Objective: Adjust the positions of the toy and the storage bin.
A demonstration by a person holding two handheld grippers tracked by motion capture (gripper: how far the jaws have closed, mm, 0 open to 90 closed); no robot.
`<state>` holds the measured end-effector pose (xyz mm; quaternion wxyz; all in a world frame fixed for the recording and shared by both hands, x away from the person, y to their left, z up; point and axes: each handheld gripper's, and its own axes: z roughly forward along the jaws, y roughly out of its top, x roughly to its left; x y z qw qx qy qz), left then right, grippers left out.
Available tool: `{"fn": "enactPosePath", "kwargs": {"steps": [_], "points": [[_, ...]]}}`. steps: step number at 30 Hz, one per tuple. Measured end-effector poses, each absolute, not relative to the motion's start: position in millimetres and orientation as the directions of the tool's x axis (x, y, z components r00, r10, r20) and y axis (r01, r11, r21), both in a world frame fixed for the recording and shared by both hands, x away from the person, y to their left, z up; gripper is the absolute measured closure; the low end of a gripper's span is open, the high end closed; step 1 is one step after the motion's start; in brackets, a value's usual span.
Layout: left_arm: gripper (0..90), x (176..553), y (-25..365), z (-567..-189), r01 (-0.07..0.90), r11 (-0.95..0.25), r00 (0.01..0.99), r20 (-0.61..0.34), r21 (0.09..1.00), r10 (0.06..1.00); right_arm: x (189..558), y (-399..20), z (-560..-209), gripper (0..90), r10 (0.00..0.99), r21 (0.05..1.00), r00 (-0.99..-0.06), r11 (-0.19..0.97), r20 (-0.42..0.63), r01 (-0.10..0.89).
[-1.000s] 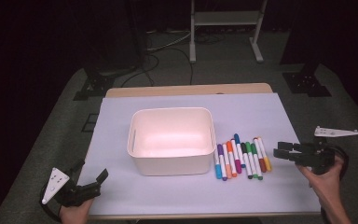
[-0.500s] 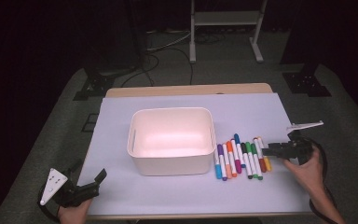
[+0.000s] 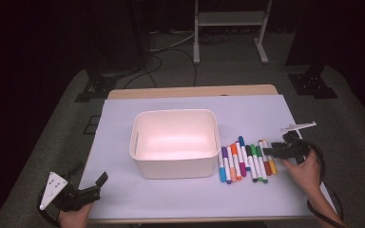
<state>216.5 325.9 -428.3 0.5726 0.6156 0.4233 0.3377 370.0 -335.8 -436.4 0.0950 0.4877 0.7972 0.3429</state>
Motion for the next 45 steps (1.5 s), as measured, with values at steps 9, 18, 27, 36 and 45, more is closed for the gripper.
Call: {"fn": "enactPosePath", "kwargs": {"steps": [9,18,27,36,45], "points": [[0.0,216.4,325.4,-428.0,0.134,0.013,0.412,-0.068,0.991,0.909,366.2,-335.7,-438.4,53.5,0.867,0.618,-0.481,0.306,0.133,0.724],[0.0,216.6,325.7,-428.1,0.132,0.013,0.410,-0.067,0.991,0.909,362.4,-331.2,-440.1,60.2,0.887,0.595,-0.458,0.336,0.062,0.730],[0.0,216.2,326.5,-427.6,0.126,0.014,0.407,-0.065,0.992,0.911,357.6,-328.0,-440.0,70.2,0.898,0.583,-0.440,0.360,-0.005,0.729],[0.0,216.4,326.1,-427.6,0.126,0.013,0.408,-0.064,0.992,0.911,355.9,-331.0,-439.4,75.3,0.902,0.579,-0.432,0.350,0.004,0.736],[0.0,216.5,325.7,-427.5,0.125,0.011,0.409,-0.061,0.992,0.911,347.9,-340.4,-430.8,75.6,0.901,0.591,-0.430,0.319,0.053,0.741]]}}
